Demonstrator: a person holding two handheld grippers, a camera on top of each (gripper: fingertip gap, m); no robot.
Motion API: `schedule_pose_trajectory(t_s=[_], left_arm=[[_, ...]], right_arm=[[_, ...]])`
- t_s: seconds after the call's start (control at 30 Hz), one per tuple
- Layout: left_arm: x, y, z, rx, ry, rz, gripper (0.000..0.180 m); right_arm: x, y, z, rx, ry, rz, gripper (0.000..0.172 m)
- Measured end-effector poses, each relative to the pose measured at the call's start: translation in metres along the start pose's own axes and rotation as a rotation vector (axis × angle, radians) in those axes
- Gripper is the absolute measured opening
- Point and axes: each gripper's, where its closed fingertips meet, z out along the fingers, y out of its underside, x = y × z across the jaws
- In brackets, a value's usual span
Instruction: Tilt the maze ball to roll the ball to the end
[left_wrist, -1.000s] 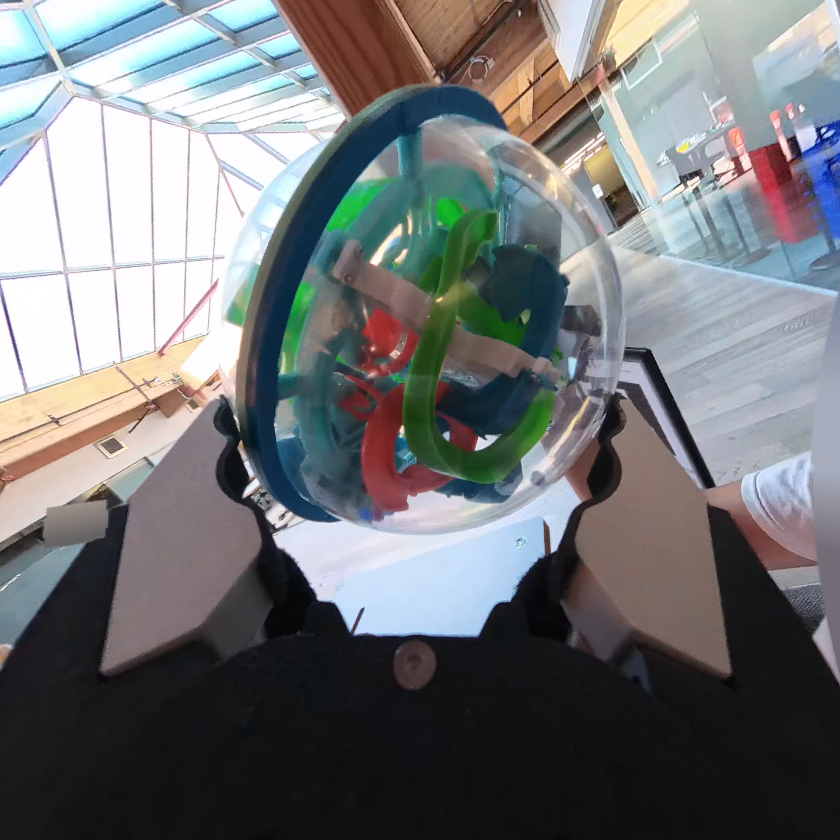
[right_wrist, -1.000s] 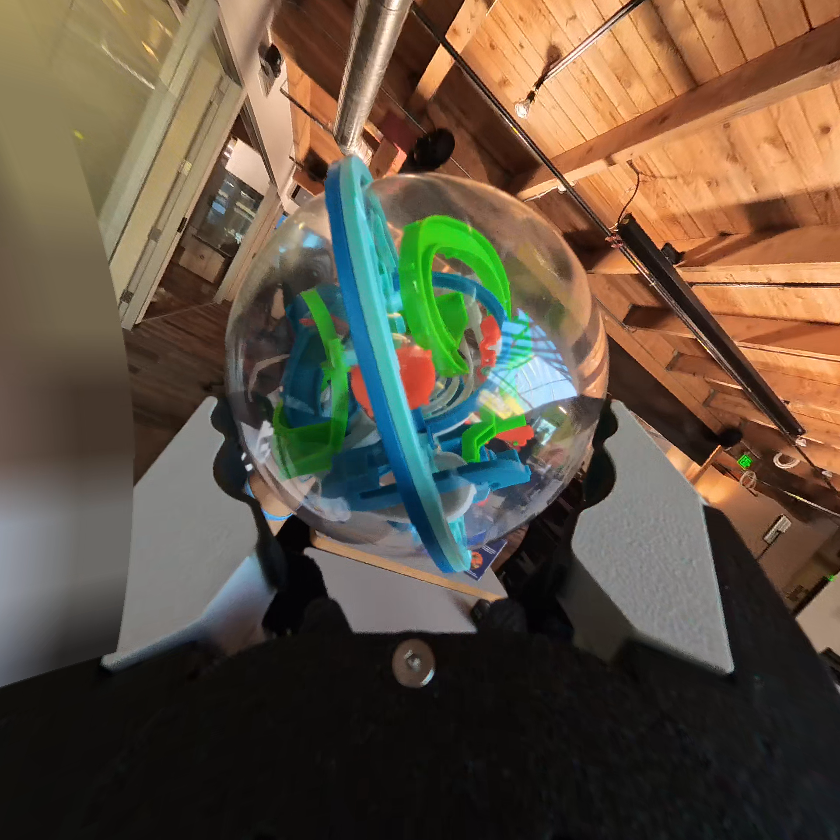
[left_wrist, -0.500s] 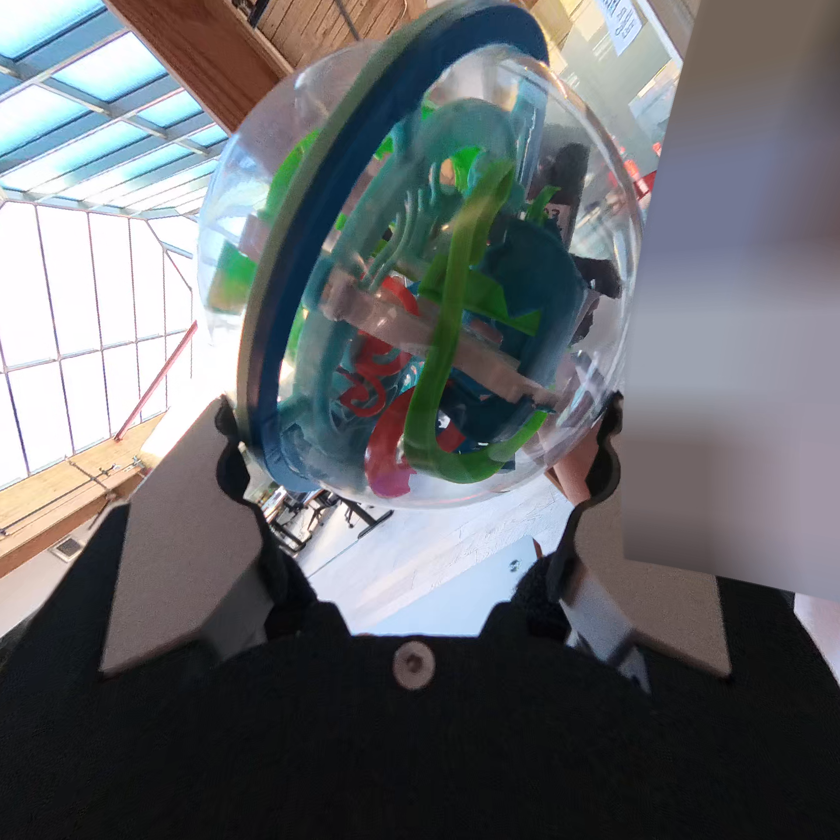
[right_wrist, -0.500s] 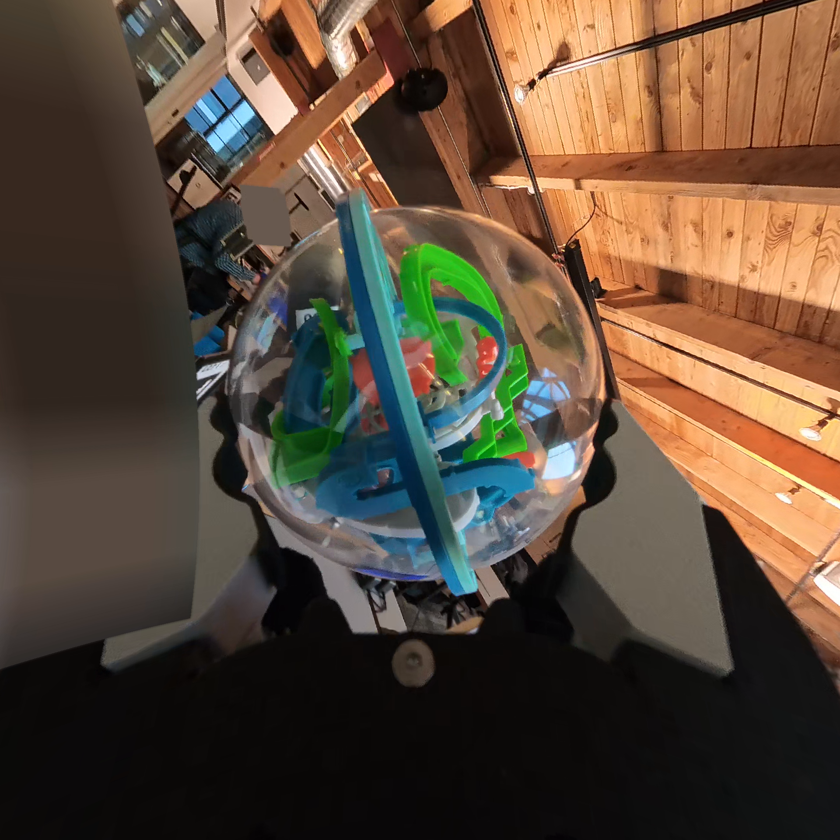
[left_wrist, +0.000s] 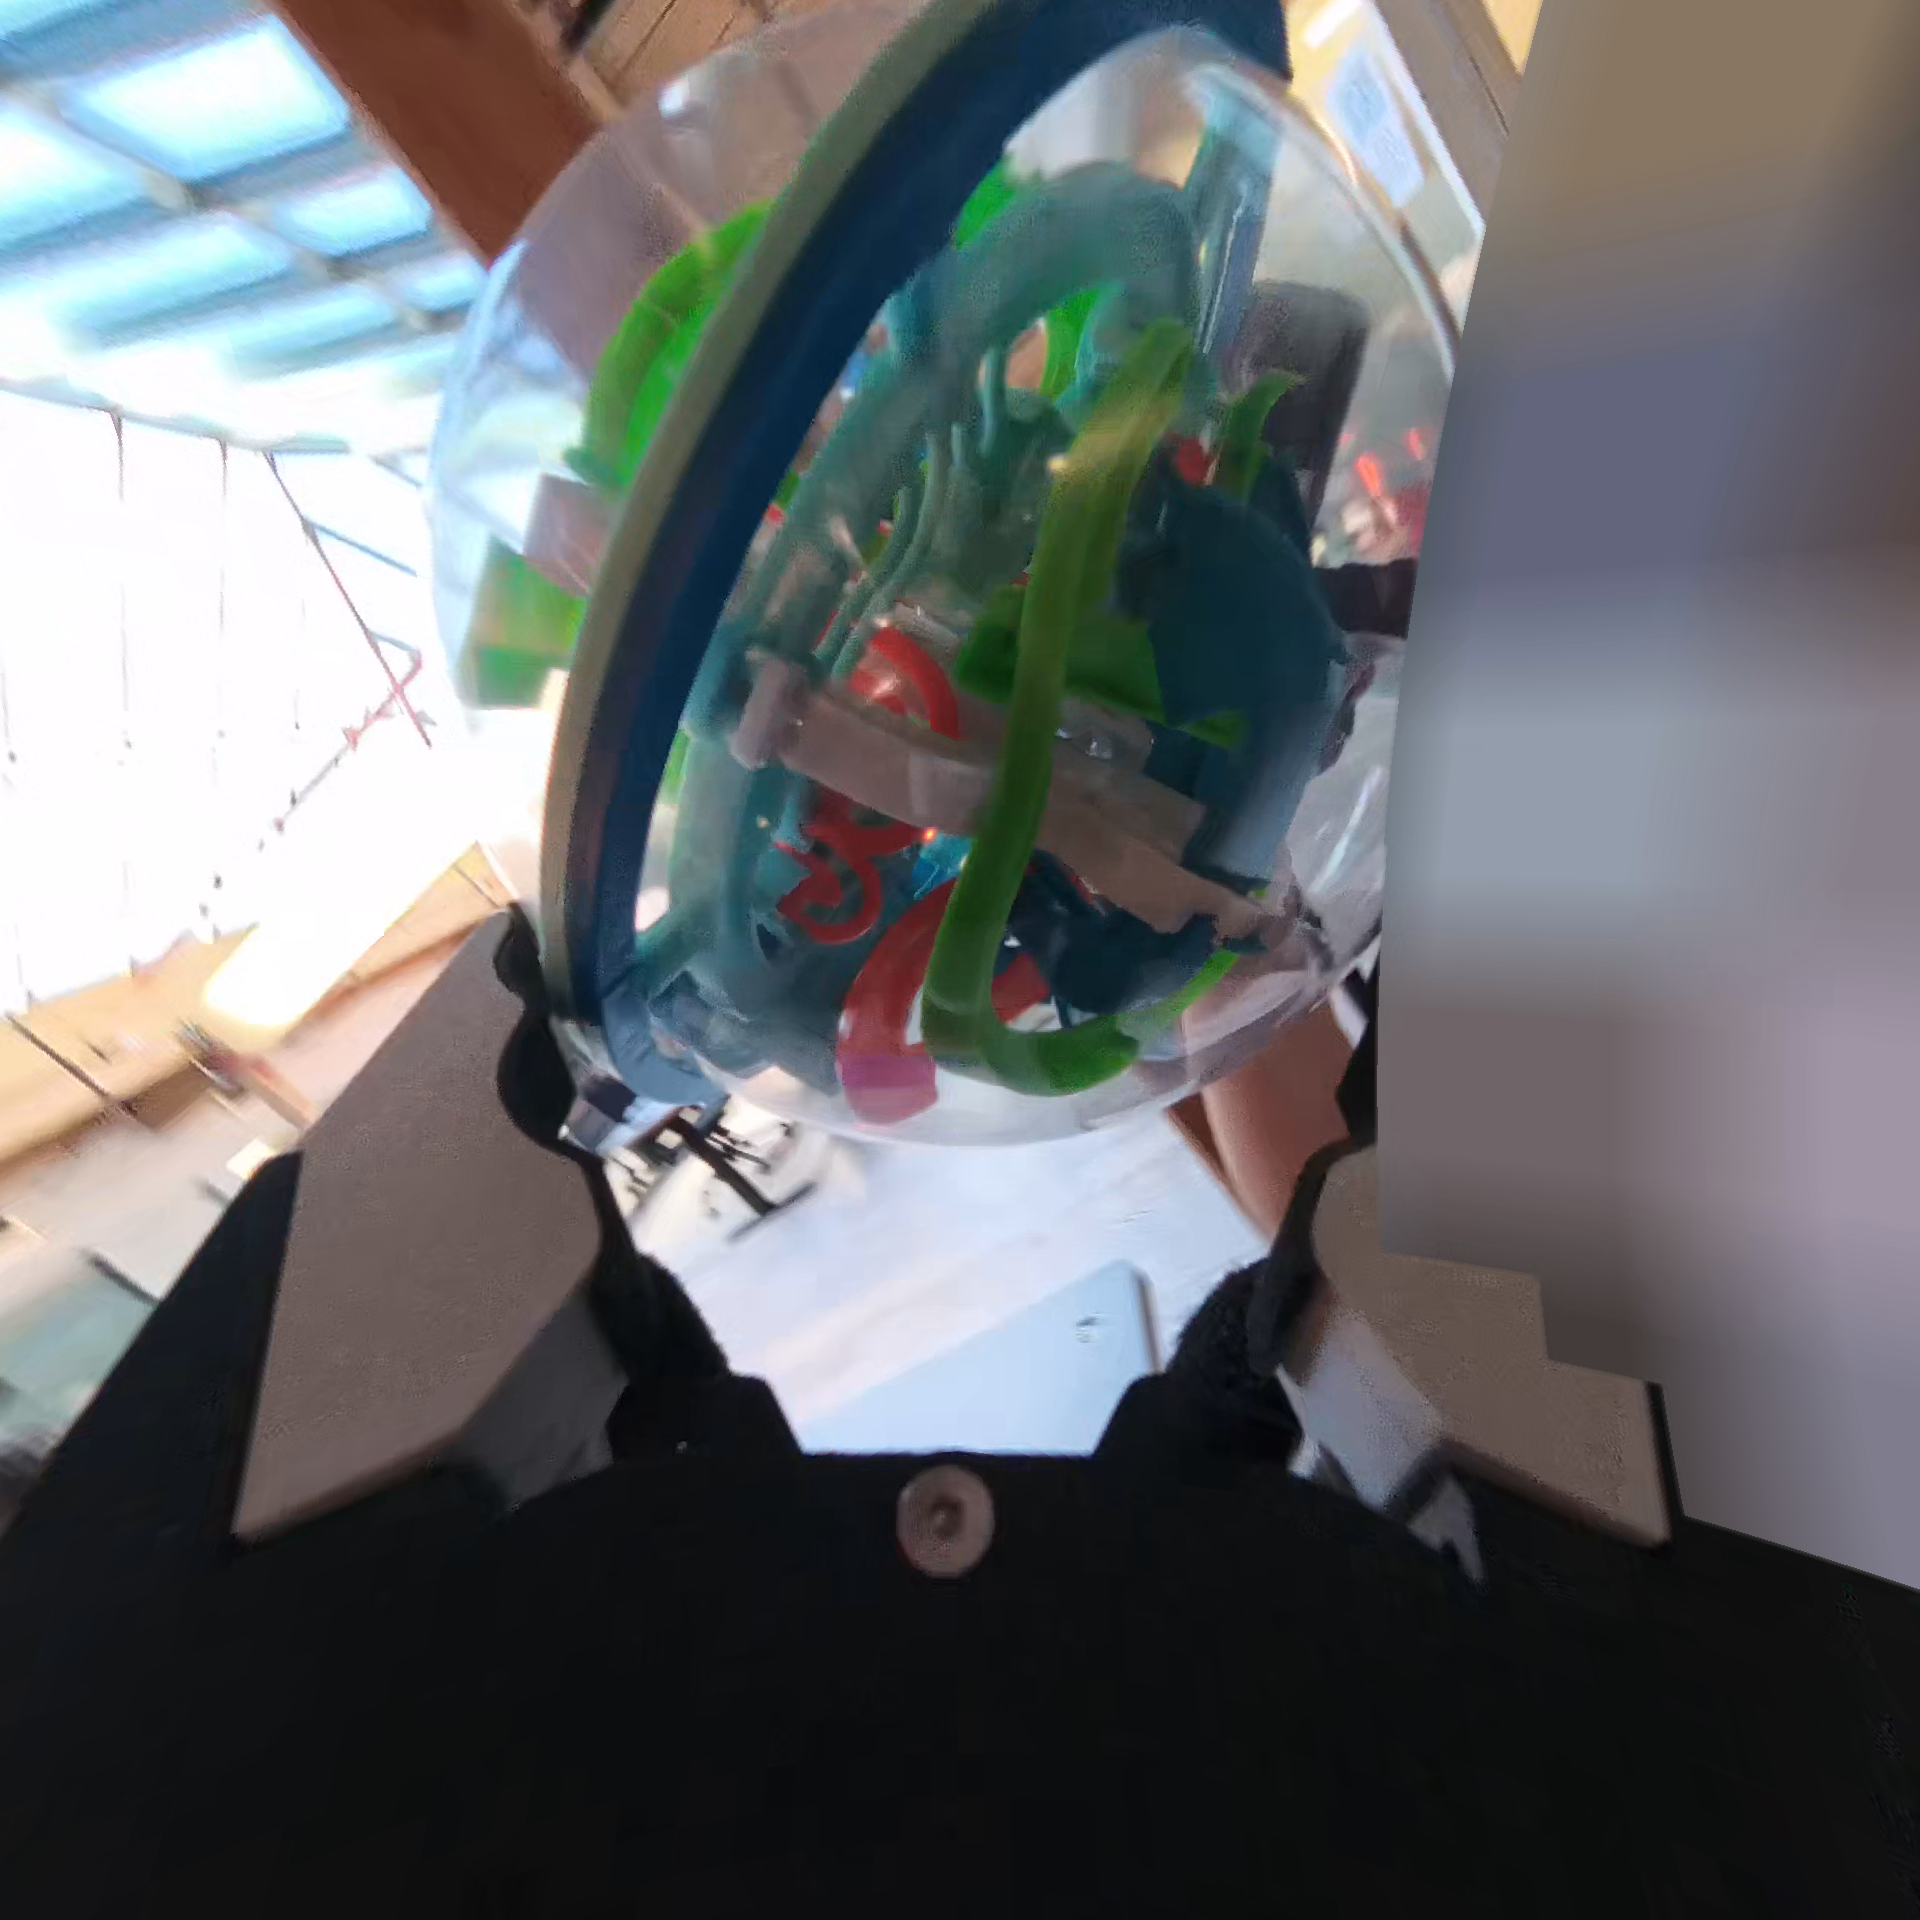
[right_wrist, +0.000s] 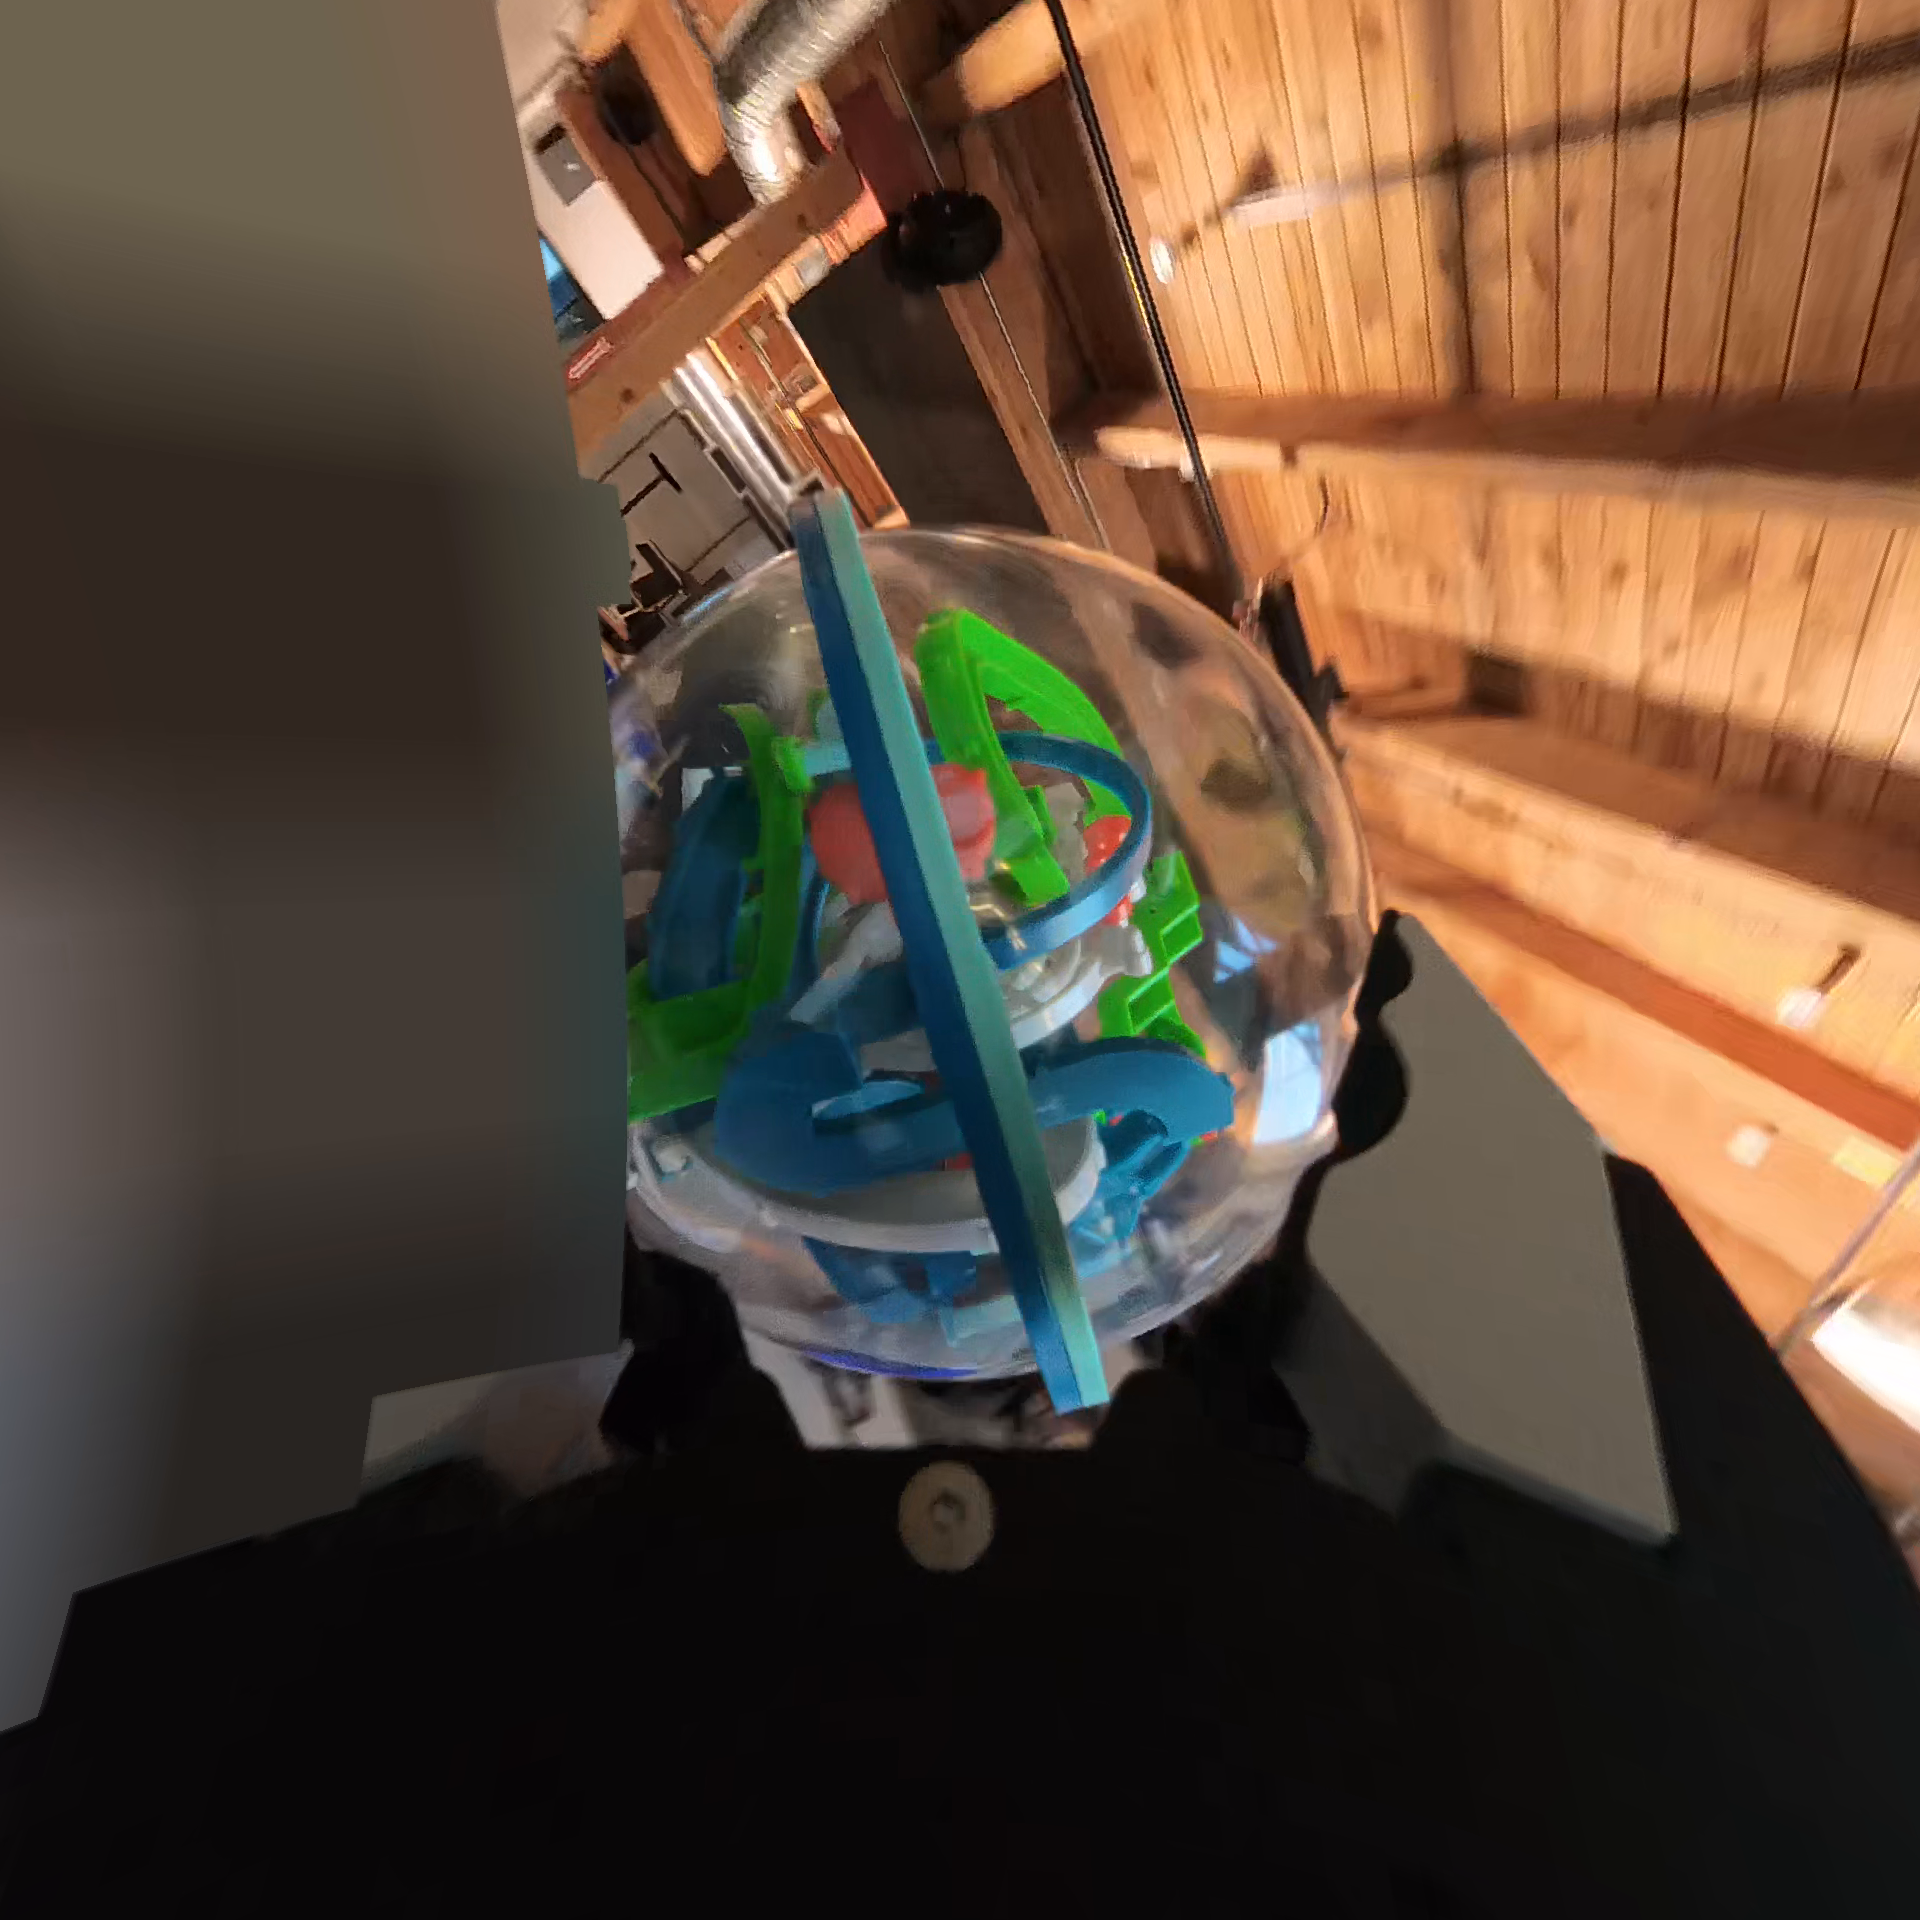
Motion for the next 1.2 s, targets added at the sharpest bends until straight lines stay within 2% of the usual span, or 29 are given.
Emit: schedule_pose_trajectory(t_s=[0.03, 0.07, 0.2, 0.33, 0.57, 0.7, 0.77, 0.83, 0.97, 1.07, 1.13, 1.2], left_arm=[[-0.011, 0.005, 0.002, -0.007, -0.009, -0.114, 0.149], [-0.015, 0.01, 0.004, -0.01, -0.008, -0.169, 0.148], [0.002, 0.027, 0.006, -0.03, 0.05, -0.112, 0.148], [-0.001, 0.03, 0.009, 0.013, 0.06, -0.211, 0.148], [-0.007, 0.048, 0.002, 0.035, 0.028, -0.308, 0.147], [-0.003, 0.084, -0.004, 0.036, 0.009, -0.464, 0.147], [-0.005, 0.115, -0.012, 0.065, -0.008, -0.595, 0.147], [-0.007, 0.162, -0.023, 0.074, -0.036, -0.747, 0.147], [0.005, 0.29, -0.054, 0.033, -0.167, -1.092, 0.147], [0.026, 0.381, -0.081, -0.047, -0.3, -1.29, 0.146], [0.042, 0.422, -0.091, -0.11, -0.332, -1.382, 0.147], [0.054, 0.451, -0.097, -0.16, -0.342, -1.457, 0.147]], right_arm=[[0.019, 0.012, 0.004, -0.042, 0.019, 0.132, 0.149], [0.03, 0.022, 0.007, -0.068, 0.032, 0.226, 0.15], [0.012, 0.011, 0.004, 0.006, 0.025, 0.072, 0.149], [0.017, 0.016, 0.006, -0.05, 0.054, 0.123, 0.149], [0.023, 0.041, 0.01, -0.157, 0.042, 0.217, 0.149], [0.02, 0.07, 0.013, -0.235, 0.021, 0.314, 0.149], [0.018, 0.104, 0.015, -0.3, 0.027, 0.413, 0.149], [0.014, 0.155, 0.017, -0.385, 0.028, 0.538, 0.149], [-0.022, 0.301, -0.001, -0.54, 0.004, 0.91, 0.149], [-0.072, 0.41, -0.025, -0.569, -0.009, 1.218, 0.149], [-0.098, 0.457, -0.036, -0.537, 0.006, 1.335, 0.149], [-0.115, 0.489, -0.042, -0.508, 0.017, 1.405, 0.149]])
